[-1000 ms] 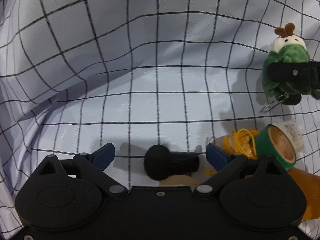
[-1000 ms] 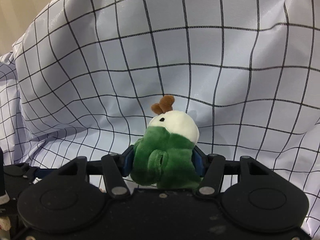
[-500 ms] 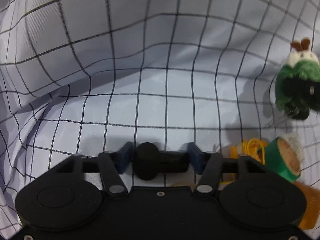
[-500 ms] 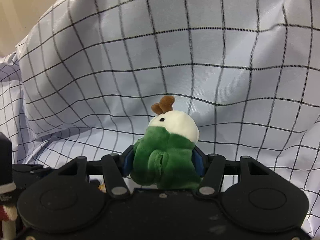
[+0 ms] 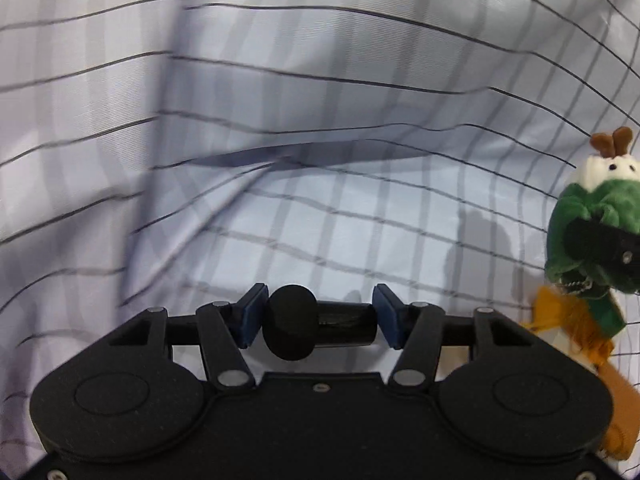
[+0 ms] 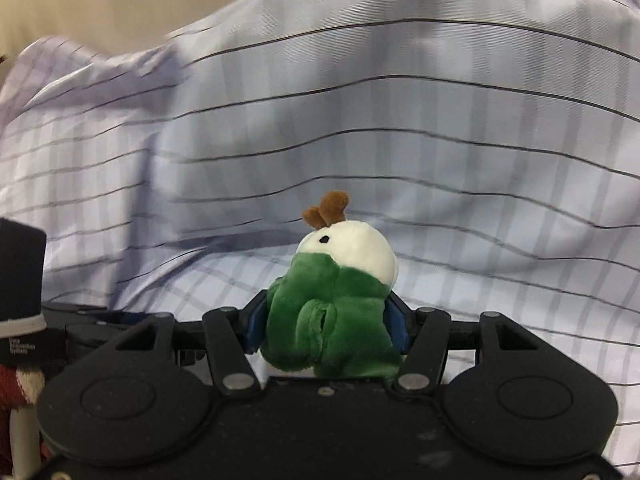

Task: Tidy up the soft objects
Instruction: 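Carry the green plush toward the basket with the right tool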

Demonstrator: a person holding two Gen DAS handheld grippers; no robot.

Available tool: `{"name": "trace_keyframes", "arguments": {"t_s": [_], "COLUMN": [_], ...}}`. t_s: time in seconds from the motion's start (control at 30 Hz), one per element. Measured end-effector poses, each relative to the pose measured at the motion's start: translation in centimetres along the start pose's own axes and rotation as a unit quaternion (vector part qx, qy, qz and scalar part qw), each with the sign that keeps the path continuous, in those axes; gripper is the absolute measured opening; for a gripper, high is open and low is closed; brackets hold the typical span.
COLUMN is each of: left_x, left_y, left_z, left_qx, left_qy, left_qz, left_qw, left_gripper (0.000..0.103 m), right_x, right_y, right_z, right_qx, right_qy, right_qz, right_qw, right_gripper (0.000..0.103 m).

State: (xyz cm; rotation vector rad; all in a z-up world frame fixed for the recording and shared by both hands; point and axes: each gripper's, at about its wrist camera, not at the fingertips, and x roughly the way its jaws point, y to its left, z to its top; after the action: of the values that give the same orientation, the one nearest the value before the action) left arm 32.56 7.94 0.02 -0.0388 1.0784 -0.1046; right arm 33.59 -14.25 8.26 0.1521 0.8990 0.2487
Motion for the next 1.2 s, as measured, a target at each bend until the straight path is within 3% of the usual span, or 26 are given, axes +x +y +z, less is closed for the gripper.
{"name": "trace_keyframes", "arguments": {"t_s": [0.17,0.43,0.73,0.97,1.2], "left_x": [-3.4,-9.2,-14.8,-17.1,-18.0], "left_y": [3.3,6.4,5.1,0.6,-6.2], "left_z": [-2.2,-7.6,-15.2,-20.4,-24.3], "left_qx": [-0.029,-0.062,-0.061,-0.025,0.043], "left_qy": [-0.024,-0.057,-0.082,-0.080,-0.055], "left_qz": [0.023,0.054,0.062,0.022,-0.031], "left_qw": [0.9990,0.9950,0.9928,0.9962,0.9971], "left_gripper": [0.055,0.055,0.055,0.055,0.055], "right_x": [-0.2,-4.0,-12.2,-18.5,-24.1], "right_y": [5.5,12.7,14.6,11.0,6.2], "right_z": [-2.0,-7.6,-17.7,-25.9,-32.4], "right_qx": [-0.043,-0.123,-0.166,-0.133,-0.079], "right_qy": [0.009,0.012,0.030,0.050,0.037], "right_qz": [0.044,0.108,0.151,0.136,0.031], "right_qw": [0.998,0.986,0.974,0.980,0.996], "right_gripper": [0.058,0.058,0.058,0.058,0.058]}}
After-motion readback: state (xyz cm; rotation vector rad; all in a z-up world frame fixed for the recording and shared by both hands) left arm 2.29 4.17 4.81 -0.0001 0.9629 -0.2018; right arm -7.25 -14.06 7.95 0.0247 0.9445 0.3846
